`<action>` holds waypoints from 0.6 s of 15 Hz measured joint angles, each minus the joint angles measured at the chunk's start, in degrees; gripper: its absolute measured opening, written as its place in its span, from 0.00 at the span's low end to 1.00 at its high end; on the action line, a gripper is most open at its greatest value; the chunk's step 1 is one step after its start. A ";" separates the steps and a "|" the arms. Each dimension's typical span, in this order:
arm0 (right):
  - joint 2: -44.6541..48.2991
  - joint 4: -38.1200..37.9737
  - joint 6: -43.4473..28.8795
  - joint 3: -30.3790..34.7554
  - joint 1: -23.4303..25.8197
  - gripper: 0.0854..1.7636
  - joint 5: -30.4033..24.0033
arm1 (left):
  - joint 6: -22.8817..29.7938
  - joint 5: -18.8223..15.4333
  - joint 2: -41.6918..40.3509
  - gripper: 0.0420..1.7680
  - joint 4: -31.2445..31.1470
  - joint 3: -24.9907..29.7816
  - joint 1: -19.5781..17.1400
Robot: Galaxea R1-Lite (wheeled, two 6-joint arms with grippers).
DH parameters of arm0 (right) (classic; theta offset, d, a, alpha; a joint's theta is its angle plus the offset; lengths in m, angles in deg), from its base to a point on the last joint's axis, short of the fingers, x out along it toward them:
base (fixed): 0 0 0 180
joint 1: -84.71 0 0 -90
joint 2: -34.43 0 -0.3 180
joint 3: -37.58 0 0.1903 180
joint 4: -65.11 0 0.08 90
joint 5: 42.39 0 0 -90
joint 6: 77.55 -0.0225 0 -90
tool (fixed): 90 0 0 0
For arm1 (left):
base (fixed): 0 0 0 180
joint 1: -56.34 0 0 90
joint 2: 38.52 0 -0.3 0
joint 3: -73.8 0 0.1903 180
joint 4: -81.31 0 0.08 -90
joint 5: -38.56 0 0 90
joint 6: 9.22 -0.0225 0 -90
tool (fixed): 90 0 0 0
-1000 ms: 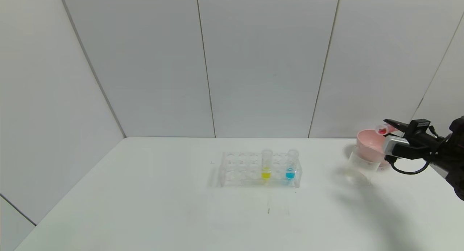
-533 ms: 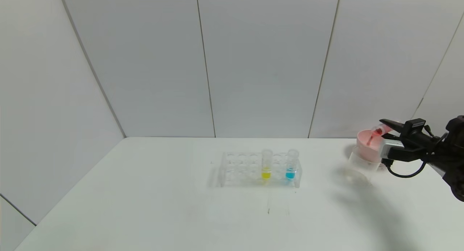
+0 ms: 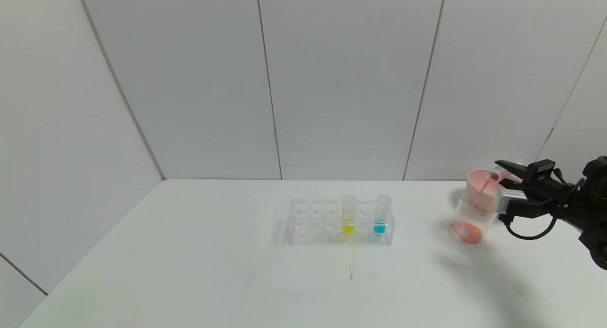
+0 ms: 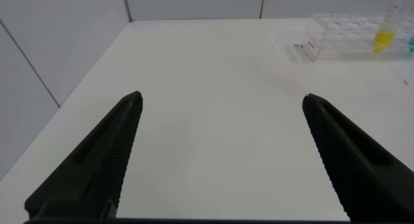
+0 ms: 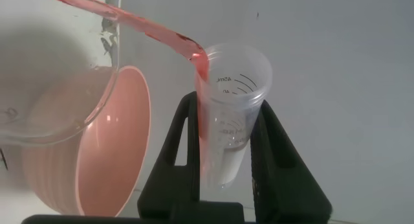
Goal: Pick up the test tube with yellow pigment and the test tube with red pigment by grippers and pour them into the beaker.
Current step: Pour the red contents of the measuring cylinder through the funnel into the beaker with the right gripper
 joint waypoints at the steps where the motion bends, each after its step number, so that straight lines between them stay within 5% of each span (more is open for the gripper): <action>1: 0.02 0.02 0.11 0.09 0.09 0.25 0.07 | 0.00 0.00 0.00 1.00 0.00 0.00 0.00; 9: 0.30 1.34 4.94 -0.26 0.49 0.25 0.22 | 0.00 0.00 0.00 1.00 0.00 0.00 0.00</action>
